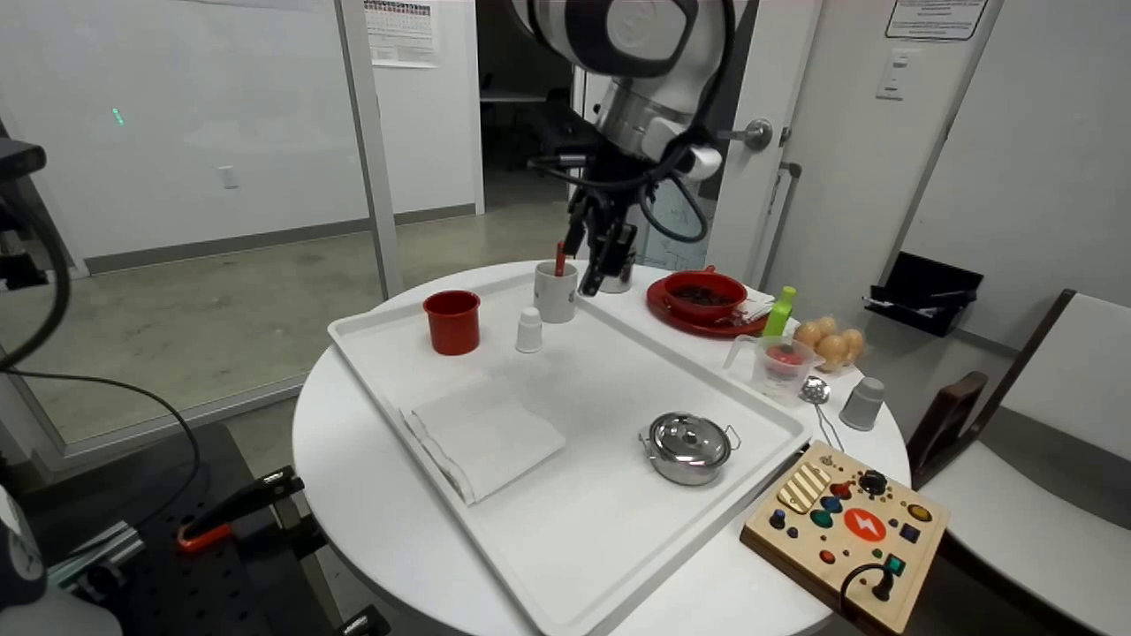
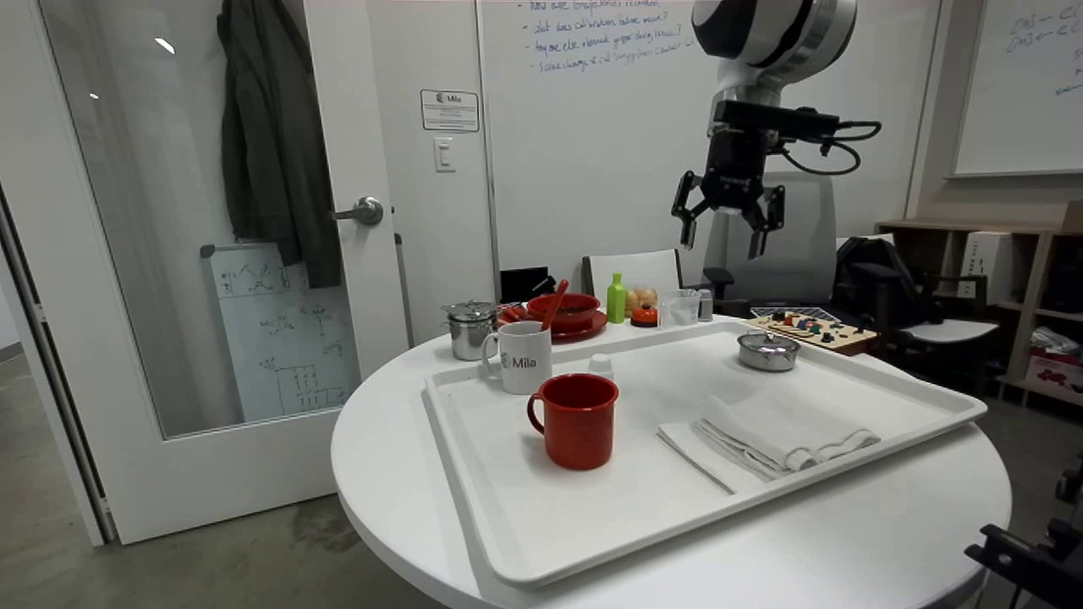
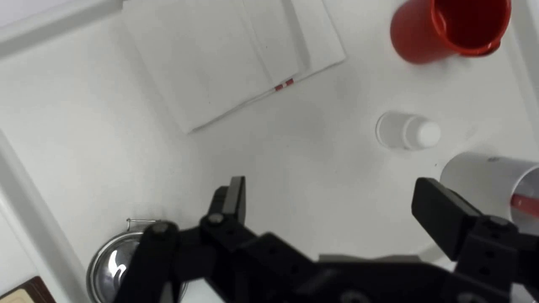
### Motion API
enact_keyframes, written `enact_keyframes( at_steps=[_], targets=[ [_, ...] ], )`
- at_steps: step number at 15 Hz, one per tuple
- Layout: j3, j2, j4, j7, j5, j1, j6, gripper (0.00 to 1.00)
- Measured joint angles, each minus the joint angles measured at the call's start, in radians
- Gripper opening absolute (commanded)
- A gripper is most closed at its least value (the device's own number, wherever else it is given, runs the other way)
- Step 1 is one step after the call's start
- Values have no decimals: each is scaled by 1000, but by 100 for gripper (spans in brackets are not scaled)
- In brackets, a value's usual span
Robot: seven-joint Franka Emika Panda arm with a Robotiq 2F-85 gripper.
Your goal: Put the lid on the silver pot
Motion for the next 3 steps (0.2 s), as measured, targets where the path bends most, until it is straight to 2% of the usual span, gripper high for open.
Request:
enact_keyframes(
  at_steps=[3],
  targets=[
    [22, -76, -37, -57, -64, 33, -45, 100]
  ],
)
